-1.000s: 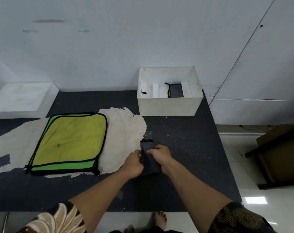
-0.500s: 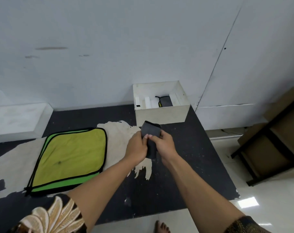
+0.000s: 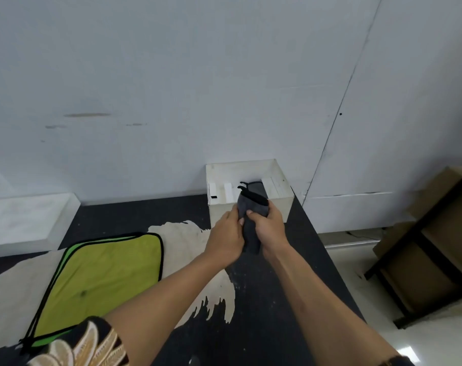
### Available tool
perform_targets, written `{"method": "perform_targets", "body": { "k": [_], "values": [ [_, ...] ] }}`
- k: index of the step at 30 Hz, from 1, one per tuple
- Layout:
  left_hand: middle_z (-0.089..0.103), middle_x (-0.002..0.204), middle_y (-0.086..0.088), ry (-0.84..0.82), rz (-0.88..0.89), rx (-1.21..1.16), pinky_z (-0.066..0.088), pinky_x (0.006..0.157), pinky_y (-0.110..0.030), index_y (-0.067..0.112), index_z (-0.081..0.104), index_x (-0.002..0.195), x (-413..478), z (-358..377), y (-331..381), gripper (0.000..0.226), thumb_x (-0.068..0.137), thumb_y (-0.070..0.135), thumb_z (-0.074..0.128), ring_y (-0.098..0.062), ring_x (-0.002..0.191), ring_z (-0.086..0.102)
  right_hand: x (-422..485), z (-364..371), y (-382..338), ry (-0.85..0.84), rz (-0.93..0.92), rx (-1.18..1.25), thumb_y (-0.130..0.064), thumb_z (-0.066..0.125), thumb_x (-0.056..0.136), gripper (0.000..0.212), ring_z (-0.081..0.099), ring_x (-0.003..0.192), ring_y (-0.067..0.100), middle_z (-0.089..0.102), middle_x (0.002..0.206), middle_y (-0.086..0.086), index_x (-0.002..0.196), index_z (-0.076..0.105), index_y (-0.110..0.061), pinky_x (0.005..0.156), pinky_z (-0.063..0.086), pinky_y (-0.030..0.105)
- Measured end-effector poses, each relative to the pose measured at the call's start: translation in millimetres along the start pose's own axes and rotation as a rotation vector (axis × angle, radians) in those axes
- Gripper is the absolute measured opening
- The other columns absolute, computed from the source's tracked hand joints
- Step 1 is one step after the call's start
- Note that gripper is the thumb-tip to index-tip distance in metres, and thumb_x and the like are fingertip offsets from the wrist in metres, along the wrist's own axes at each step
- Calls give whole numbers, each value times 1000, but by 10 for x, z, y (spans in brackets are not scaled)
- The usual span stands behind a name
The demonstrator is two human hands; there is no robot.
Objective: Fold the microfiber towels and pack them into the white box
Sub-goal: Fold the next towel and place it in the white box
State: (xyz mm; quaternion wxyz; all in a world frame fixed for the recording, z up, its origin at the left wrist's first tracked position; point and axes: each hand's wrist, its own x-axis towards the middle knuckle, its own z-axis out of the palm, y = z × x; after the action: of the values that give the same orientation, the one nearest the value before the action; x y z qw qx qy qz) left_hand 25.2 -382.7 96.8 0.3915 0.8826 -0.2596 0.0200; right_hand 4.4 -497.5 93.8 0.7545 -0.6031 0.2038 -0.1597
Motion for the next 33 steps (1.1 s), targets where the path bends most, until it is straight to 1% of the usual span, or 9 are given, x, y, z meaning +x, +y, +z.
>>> {"method": "perform_targets", "body": {
  "k": [6, 9, 14, 16, 19, 22, 26, 30, 33],
  "values": [
    [60, 107, -9, -8, -126, 69, 50, 83, -45, 16, 48, 126, 833, -11, 50, 29, 99, 17, 38, -28, 95, 59, 713, 55, -155, -150, -83, -149, -14, 66, 90, 36, 64, 104, 3, 67, 110, -12, 119, 54, -31, 88, 54, 24],
    [63, 114, -8, -49, -199, -11, 49, 89, -46, 16, 49, 125, 1276, 43, 81, 27, 101, 19, 37, -26, 100, 60, 1280, 51, -322, -126, -93, -246, -6, 60, 88, 38, 64, 98, 8, 66, 105, -9, 118, 54, -30, 81, 55, 26],
    [57, 128, -7, -150, -385, 6, 45, 89, -31, 17, 35, 144, 1806, 120, -167, 49, 96, 16, 47, -25, 116, 55, 2233, -18, -277, -76, 6, -323, -8, 54, 87, 27, 65, 90, 13, 67, 98, -3, 107, 56, -25, 72, 55, 30],
    [54, 133, -8, -168, -469, 36, 42, 87, -28, 17, 36, 144, 1931, 143, -318, 53, 93, 15, 51, -24, 119, 53, 2551, -50, -102, -82, 71, -392, -6, 52, 86, 30, 64, 93, 18, 65, 101, 1, 113, 52, -20, 75, 55, 35],
    [53, 136, -8, -197, -523, 73, 45, 92, -30, 17, 39, 142, 2010, 196, -503, 50, 94, 21, 53, -23, 120, 53, 2872, -52, 206, -161, 237, -483, -5, 48, 89, 36, 59, 94, 19, 58, 112, 5, 122, 44, -19, 72, 52, 35],
    [55, 132, -5, -179, -528, 85, 42, 85, -27, 19, 44, 138, 2043, 266, -653, 45, 94, 25, 54, -20, 112, 55, 3113, 24, 517, -246, 324, -604, -6, 49, 91, 44, 58, 105, 28, 56, 123, 13, 135, 44, -9, 86, 52, 42],
    [56, 124, 2, -140, -525, 94, 42, 84, -27, 23, 49, 133, 2059, 288, -769, 40, 94, 28, 56, -13, 99, 53, 3305, 149, 769, -279, 422, -539, -9, 56, 94, 35, 57, 106, 28, 59, 122, 13, 128, 51, -9, 83, 50, 40],
    [56, 121, 4, -150, -544, 108, 46, 90, -31, 24, 50, 132, 2041, 245, -857, 40, 93, 29, 57, -15, 101, 57, 3364, 160, 958, -347, 525, -748, -10, 57, 94, 17, 59, 102, 35, 60, 114, 18, 110, 56, -4, 69, 56, 41],
    [56, 120, 4, -132, -562, 111, 43, 85, -27, 24, 51, 131, 2045, 209, -912, 39, 93, 28, 58, -13, 97, 58, 3401, 202, 996, -346, 456, -844, -10, 58, 93, 15, 61, 97, 36, 61, 106, 20, 104, 58, -1, 73, 59, 44]
  ]
}}
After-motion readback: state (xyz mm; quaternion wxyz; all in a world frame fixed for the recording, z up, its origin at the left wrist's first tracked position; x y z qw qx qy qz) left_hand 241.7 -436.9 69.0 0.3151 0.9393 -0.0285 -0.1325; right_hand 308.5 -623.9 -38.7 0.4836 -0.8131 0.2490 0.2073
